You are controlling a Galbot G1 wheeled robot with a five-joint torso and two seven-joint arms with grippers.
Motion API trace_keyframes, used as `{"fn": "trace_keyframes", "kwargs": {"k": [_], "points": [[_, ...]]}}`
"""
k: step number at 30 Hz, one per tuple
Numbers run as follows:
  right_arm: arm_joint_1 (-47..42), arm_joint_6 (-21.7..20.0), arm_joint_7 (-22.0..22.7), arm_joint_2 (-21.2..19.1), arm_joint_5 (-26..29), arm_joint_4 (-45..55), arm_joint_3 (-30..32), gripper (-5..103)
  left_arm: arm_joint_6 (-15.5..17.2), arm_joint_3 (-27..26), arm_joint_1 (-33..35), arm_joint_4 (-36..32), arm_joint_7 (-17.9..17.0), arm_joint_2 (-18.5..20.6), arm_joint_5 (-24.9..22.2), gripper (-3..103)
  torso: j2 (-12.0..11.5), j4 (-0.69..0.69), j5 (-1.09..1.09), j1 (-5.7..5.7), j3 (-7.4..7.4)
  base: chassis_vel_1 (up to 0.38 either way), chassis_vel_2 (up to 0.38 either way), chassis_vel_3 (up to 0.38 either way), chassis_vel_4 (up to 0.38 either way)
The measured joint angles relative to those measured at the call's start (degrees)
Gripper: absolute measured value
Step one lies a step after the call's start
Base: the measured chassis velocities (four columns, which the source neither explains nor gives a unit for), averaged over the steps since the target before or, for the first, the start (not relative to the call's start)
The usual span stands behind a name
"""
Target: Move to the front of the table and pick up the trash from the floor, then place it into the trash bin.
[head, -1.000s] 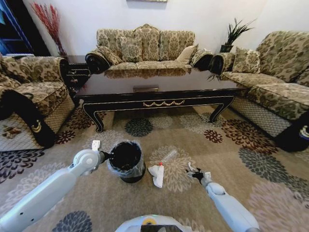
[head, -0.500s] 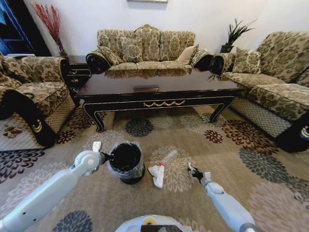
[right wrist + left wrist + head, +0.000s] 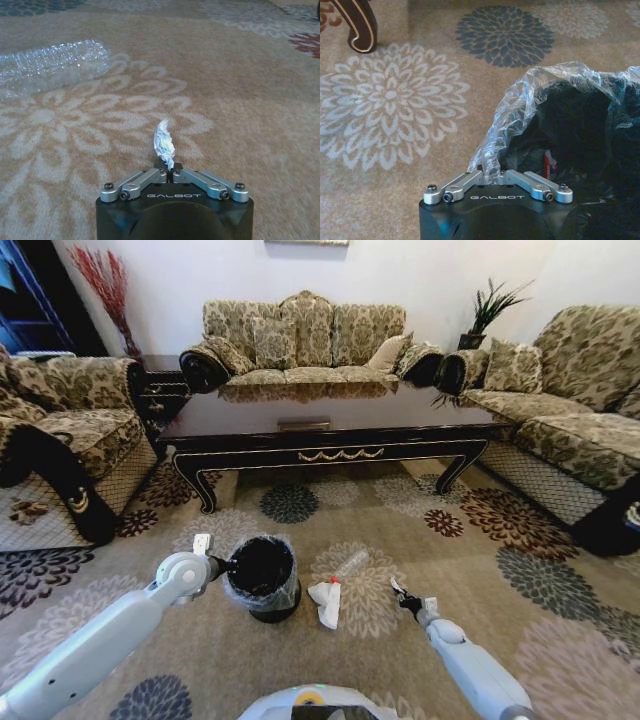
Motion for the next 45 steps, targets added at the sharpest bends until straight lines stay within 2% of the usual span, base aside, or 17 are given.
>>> {"fn": "trace_keyframes", "kwargs": {"k": [8, 12, 13, 18, 19, 22, 26, 32, 37, 45], "points": [[-5.10, -0.94, 0.96, -3.17, 2.47, 8.50, 2.81, 0, 0.00, 2.23, -1.29, 0.83, 0.02, -1.85, 0.89, 2, 0.00, -0.01, 0.00, 0.00, 0.00, 0.000, 0.000, 0.000, 0.000], [-12.30, -1.69, 1.41, -6.25, 4.88, 20.52, 7.14, 0, 0.01, 6.21, -4.88, 1.31, -0.24, -3.68, 0.92, 2, 0.00, 0.03, 0.01, 0.00, 0.00, 0.000, 0.000, 0.000, 0.000], [-12.30, -1.69, 1.41, -6.25, 4.88, 20.52, 7.14, 0, 0.01, 6.21, -4.88, 1.31, -0.24, -3.68, 0.92, 2, 0.00, 0.03, 0.01, 0.00, 0.00, 0.000, 0.000, 0.000, 0.000], [-23.16, -1.83, 1.90, -8.82, 5.74, 35.91, 14.19, 0, 0.01, 15.44, -11.61, 3.92, -1.49, -8.64, 0.54, 2, 0.00, -0.01, 0.00, 0.00, 0.00, 0.000, 0.000, 0.000, 0.000], [-23.16, -1.83, 1.90, -8.82, 5.74, 35.91, 14.19, 0, 0.01, 15.44, -11.61, 3.92, -1.49, -8.64, 0.54, 2, 0.00, -0.01, 0.00, 0.00, 0.00, 0.000, 0.000, 0.000, 0.000], [-28.53, -1.82, 3.07, -10.08, 5.97, 45.79, 17.33, 0, 0.02, 21.97, -16.86, 5.79, -2.69, -12.62, -0.94, 2, 0.00, 0.04, 0.01, 0.00, -0.01, 0.000, 0.000, 0.000, 0.000], [-34.36, -1.83, 4.50, -11.03, 5.89, 55.21, 20.63, 0, 0.02, 27.78, -22.28, 8.23, -3.35, -15.99, -2.46, 2, 0.00, 0.01, 0.01, 0.00, -0.01, 0.000, 0.000, 0.000, 0.000], [-43.43, -1.76, 5.03, -10.72, 4.26, 67.67, 24.75, 0, 0.01, 33.74, -28.32, 10.53, -4.27, -20.18, -4.14, 2, 0.00, 0.02, 0.00, 0.00, -0.01, 0.000, 0.000, 0.000, 0.000], [-47.13, -1.81, 5.35, -9.21, 1.23, 75.11, 24.52, 0, 0.01, 37.19, -30.82, 11.94, -5.37, -23.48, -5.18, 2, 0.00, 0.02, 0.00, 0.00, -0.01, 0.000, 0.000, 0.000, 0.000], [-46.58, -3.39, 5.85, -8.23, -1.57, 77.25, 21.82, 0, 0.00, 40.36, -32.22, 12.73, -6.76, -26.54, -6.06, 2, 0.00, 0.02, 0.01, 0.00, -0.01, 0.000, 0.000, 0.000, 0.000]]}}
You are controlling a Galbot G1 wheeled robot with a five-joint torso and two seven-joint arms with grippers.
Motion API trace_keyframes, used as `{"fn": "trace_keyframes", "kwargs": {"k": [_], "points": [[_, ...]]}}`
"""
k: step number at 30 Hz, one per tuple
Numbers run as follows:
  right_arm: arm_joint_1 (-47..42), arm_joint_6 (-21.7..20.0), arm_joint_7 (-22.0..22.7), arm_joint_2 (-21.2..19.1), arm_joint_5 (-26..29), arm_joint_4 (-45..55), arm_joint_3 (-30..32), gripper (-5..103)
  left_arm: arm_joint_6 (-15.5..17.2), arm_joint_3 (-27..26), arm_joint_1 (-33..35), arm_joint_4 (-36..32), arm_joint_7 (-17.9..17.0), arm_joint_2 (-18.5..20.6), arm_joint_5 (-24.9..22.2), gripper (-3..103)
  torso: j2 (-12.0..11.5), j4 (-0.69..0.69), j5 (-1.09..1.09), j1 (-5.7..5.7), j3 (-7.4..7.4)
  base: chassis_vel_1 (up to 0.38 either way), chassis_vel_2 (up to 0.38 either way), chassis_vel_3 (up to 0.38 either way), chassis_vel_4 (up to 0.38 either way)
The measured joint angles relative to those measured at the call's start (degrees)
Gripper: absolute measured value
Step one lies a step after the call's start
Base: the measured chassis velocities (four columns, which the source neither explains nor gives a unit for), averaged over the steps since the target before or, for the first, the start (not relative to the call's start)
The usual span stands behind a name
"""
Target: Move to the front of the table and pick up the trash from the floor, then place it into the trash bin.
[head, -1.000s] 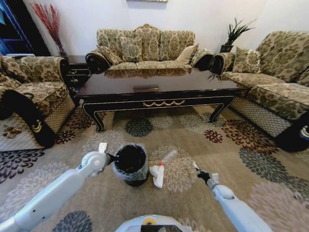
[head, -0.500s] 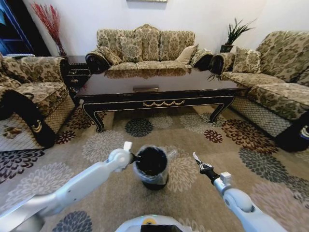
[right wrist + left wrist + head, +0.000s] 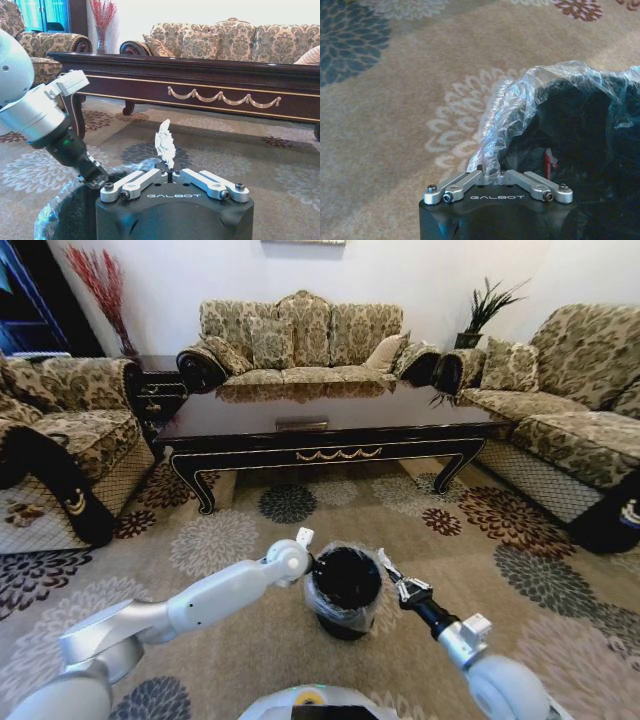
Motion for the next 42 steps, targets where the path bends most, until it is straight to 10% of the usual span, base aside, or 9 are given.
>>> {"fn": "trace_keyframes", "kwargs": {"k": [8, 33, 42], "points": [[-1.60, -0.17, -0.56, 0.16, -2.17, 0.14, -0.59, -2, 0.00, 0.34, -0.41, -0.34, -0.73, -1.10, -0.46, 2, 0.00, -0.01, -0.01, 0.00, 0.00, 0.000, 0.000, 0.000, 0.000], [1.52, -1.30, 0.19, 0.65, 0.86, 0.00, -0.31, 95, 0.00, -3.11, 3.15, -3.38, -1.89, 2.01, 0.58, 2, 0.00, 0.00, -0.01, 0.00, 0.01, 0.000, 0.000, 0.000, 0.000], [8.49, -3.56, 2.52, -0.13, 7.99, -4.53, 1.65, 100, 0.00, -13.18, 11.19, -6.60, -1.17, 9.26, 2.00, 2, 0.00, 0.02, -0.03, 0.00, 0.00, 0.000, 0.000, 0.000, 0.000]]}}
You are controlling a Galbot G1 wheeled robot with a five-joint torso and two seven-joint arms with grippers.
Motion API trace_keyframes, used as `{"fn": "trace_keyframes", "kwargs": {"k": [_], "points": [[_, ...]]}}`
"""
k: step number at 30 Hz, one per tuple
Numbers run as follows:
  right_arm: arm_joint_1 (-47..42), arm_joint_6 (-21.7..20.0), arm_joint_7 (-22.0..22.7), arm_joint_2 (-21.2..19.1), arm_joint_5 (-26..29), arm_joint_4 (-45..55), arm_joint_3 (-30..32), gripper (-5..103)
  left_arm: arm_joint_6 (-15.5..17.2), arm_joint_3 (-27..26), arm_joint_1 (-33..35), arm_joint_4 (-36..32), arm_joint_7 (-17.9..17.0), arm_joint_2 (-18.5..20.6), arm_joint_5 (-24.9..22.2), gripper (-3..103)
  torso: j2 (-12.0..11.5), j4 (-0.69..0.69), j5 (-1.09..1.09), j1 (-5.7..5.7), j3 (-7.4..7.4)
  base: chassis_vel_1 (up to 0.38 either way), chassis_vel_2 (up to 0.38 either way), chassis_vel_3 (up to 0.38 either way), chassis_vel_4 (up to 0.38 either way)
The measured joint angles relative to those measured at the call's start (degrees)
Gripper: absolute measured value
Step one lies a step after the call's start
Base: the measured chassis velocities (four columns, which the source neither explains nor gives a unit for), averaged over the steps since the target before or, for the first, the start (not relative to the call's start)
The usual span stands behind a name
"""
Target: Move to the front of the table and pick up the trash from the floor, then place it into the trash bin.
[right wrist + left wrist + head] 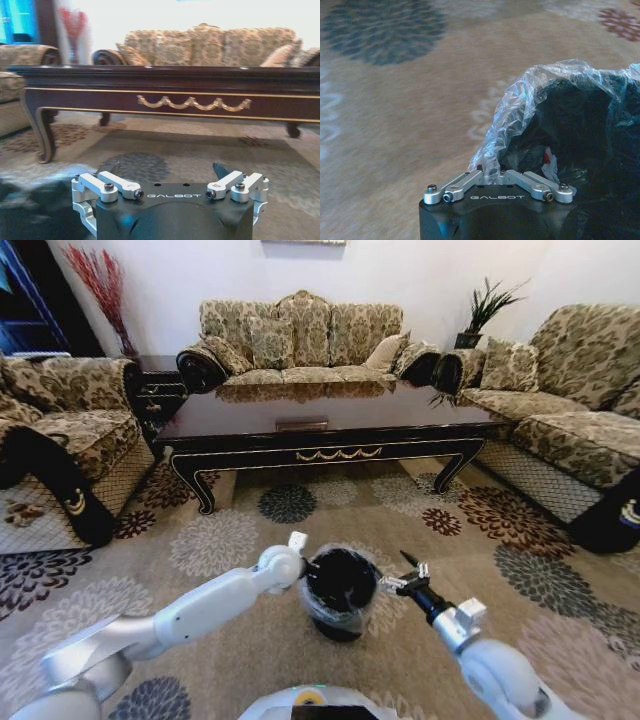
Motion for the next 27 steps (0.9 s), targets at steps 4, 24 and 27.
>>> {"fn": "trace_keyframes", "kwargs": {"k": [4, 24, 27], "points": [[3.00, -0.42, 1.52, -0.08, 3.57, -4.27, -0.62, 100, 0.01, -5.20, 4.38, -1.90, 0.96, 4.40, 0.42, 2, -0.01, -0.04, -0.01, 0.00, 0.01, 0.000, 0.000, 0.000, 0.000], [32.31, -4.62, 6.17, 0.85, 8.61, -35.50, -21.82, 100, 0.01, -44.31, 41.88, -9.78, 8.82, 11.19, 9.89, 2, 0.00, -0.02, 0.00, 0.00, 0.00, 0.000, 0.000, 0.000, 0.000], [36.84, -5.19, 6.96, 2.19, 9.38, -40.21, -25.48, 100, 0.01, -48.01, 45.89, -10.24, 9.53, 9.68, 11.04, 2, -0.01, -0.04, 0.01, 0.00, 0.00, 0.000, 0.000, 0.000, 0.000]]}}
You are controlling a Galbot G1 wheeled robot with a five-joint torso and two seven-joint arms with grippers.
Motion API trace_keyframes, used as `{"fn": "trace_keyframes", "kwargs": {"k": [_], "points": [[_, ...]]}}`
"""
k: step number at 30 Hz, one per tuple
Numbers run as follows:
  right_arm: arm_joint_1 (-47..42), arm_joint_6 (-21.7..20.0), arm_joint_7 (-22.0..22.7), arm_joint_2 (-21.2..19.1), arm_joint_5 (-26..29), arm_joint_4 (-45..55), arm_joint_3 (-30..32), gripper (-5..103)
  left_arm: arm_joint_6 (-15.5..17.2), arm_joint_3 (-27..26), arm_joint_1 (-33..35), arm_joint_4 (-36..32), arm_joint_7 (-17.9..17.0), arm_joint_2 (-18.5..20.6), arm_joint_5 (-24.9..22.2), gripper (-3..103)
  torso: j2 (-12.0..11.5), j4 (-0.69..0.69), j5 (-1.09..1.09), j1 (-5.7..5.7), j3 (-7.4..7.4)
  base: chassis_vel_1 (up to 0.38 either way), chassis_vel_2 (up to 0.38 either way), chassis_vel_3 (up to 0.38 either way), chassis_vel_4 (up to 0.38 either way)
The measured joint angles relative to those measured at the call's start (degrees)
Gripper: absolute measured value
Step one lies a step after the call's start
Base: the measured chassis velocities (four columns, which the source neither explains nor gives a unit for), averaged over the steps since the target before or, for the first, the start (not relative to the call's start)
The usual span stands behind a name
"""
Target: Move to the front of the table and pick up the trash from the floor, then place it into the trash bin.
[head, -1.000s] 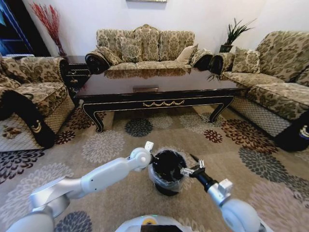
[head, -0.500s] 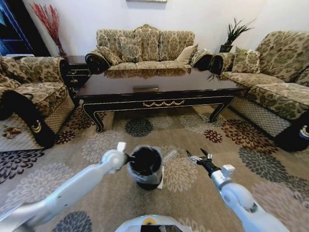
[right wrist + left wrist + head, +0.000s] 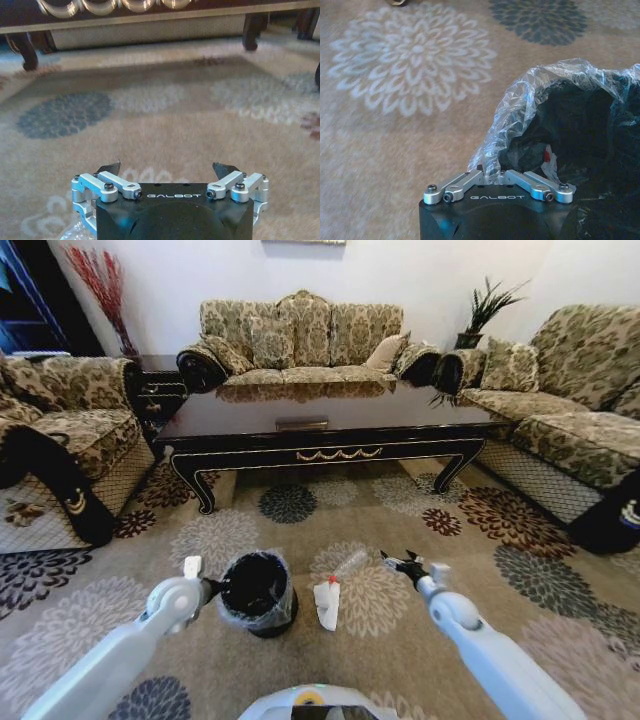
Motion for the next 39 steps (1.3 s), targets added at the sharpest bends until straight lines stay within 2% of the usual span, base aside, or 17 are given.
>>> {"fn": "trace_keyframes", "kwargs": {"k": [2, 3, 9, 14, 15, 18, 19, 20, 22, 23, 25, 27, 28, 32, 39], "points": [[3.48, -0.42, 0.63, 1.30, 0.45, -3.87, -2.86, 100, -0.02, -2.54, 3.07, -0.42, 0.82, -1.05, 0.79, 2, 0.00, 0.04, 0.00, 0.00, 0.00, 0.000, 0.000, 0.000, 0.000], [5.07, -0.52, 0.98, 1.97, 0.62, -5.67, -4.03, 100, -0.03, -3.51, 4.27, -0.69, 1.12, -1.38, 0.98, 2, 0.00, 0.00, 0.01, 0.00, -0.01, 0.000, 0.000, 0.000, 0.000], [11.11, -1.97, 3.37, 5.09, 3.08, -12.45, -7.07, 100, -0.04, -6.25, 7.39, -2.20, 1.50, -2.19, 1.12, 2, 0.00, 0.00, 0.00, 0.00, 0.00, 0.000, 0.000, 0.000, 0.000], [17.71, -5.93, 9.91, 11.51, 5.89, -18.20, -9.60, 100, 0.01, -8.20, 9.31, -3.90, 1.52, -2.90, 1.13, 2, 0.00, 0.01, -0.03, 0.00, 0.00, 0.000, 0.000, 0.000, 0.000], [17.71, -5.93, 9.91, 11.51, 5.89, -18.20, -9.60, 100, 0.01, -8.20, 9.31, -3.90, 1.52, -2.90, 1.13, 2, 0.00, 0.01, -0.03, 0.00, 0.00, 0.000, 0.000, 0.000, 0.000], [19.69, -9.81, 16.95, 16.41, 6.58, -19.53, -11.03, 100, 0.03, -10.60, 10.75, -5.82, 1.48, -2.56, 0.19, 2, 0.00, 0.03, -0.01, 0.00, 0.00, 0.000, 0.000, 0.000, 0.000], [19.69, -9.81, 16.95, 16.41, 6.58, -19.53, -11.03, 100, 0.03, -10.60, 10.75, -5.82, 1.48, -2.56, 0.19, 2, 0.00, 0.03, -0.01, 0.00, 0.00, 0.000, 0.000, 0.000, 0.000], [19.98, -11.17, 19.02, 17.27, 6.96, -19.69, -11.36, 103, 0.03, -11.48, 11.15, -6.56, 1.47, -2.21, -0.31, 2, 0.00, 0.03, -0.01, 0.00, 0.00, 0.000, 0.000, 0.000, 0.000], [20.71, -14.07, 23.54, 18.83, 8.30, -20.40, -11.78, 100, 0.02, -13.18, 11.98, -8.17, 1.45, -1.30, -1.27, 2, 0.00, 0.00, 0.01, 0.00, 0.00, 0.000, 0.000, 0.000, 0.000], [20.71, -14.07, 23.54, 18.83, 8.30, -20.40, -11.78, 100, 0.02, -13.18, 11.98, -8.17, 1.45, -1.30, -1.27, 2, 0.00, 0.00, 0.01, 0.00, 0.00, 0.000, 0.000, 0.000, 0.000], [21.58, -15.90, 27.72, 20.35, 9.82, -21.83, -11.81, 96, 0.02, -14.07, 12.48, -9.42, 1.42, -0.74, -1.88, 2, 0.00, 0.00, 0.00, 0.00, 0.00, 0.000, 0.000, 0.000, 0.000], [22.70, -17.05, 32.16, 22.13, 11.31, -24.08, -11.48, 99, 0.02, -14.27, 12.58, -10.40, 1.26, -0.58, -2.46, 2, 0.00, 0.00, 0.00, 0.00, 0.00, 0.000, 0.000, 0.000, 0.000], [22.70, -17.05, 32.16, 22.13, 11.31, -24.08, -11.48, 99, 0.02, -14.27, 12.58, -10.40, 1.26, -0.58, -2.46, 2, 0.00, 0.00, 0.00, 0.00, 0.00, 0.000, 0.000, 0.000, 0.000], [25.23, -17.14, 37.58, 25.84, 11.76, -29.60, -9.56, 99, 0.02, -13.85, 12.65, -11.03, 1.10, -0.87, -2.59, 2, 0.00, 0.00, -0.01, 0.00, 0.01, 0.000, 0.000, 0.000, 0.000], [28.04, -15.37, 38.33, 29.66, 10.41, -36.27, -5.33, 98, 0.03, -13.79, 13.03, -10.88, 1.24, -0.57, -2.48, 2, 0.00, 0.03, -0.01, 0.00, 0.00, 0.000, 0.000, 0.000, 0.000]]}}
